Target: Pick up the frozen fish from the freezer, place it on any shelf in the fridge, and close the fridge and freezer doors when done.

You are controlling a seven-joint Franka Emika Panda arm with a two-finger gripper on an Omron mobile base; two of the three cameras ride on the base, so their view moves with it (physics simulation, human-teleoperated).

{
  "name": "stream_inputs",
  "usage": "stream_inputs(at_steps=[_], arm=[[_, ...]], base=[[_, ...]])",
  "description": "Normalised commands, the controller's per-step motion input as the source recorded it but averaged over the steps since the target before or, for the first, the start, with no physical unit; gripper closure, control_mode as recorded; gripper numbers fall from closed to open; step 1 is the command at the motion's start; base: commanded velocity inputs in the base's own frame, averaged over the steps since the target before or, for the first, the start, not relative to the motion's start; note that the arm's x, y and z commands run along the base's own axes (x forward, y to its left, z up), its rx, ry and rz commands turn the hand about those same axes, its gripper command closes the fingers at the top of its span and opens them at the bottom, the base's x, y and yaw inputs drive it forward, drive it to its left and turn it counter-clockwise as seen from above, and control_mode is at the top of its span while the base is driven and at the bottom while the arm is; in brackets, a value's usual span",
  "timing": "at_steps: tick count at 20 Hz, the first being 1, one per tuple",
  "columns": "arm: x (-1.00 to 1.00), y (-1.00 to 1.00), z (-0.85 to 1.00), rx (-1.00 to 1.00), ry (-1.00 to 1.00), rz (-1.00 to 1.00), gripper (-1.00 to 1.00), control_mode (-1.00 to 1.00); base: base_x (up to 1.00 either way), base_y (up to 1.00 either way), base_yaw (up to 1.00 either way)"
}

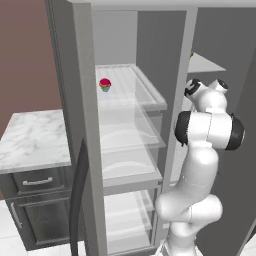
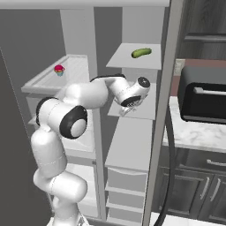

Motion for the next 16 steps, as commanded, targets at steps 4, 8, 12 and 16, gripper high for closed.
stream_inputs(at_steps=[4,8,12,16], arm=[[-0.77,0.0,0.64,-0.01,-0.09,0.0,1.0,-1.0],[-0.83,0.02,0.7,-0.02,-0.08,-0.01,1.0,-1.0],[-0.94,0.0,0.53,-0.06,-0.08,-0.02,1.0,-1.0],[-0.94,0.11,0.3,-0.08,-0.02,-0.02,1.0,-1.0]], base=[[0.0,0.0,0.0],[0.0,0.0,0.0],[0.0,0.0,0.0],[0.0,0.0,0.0]])
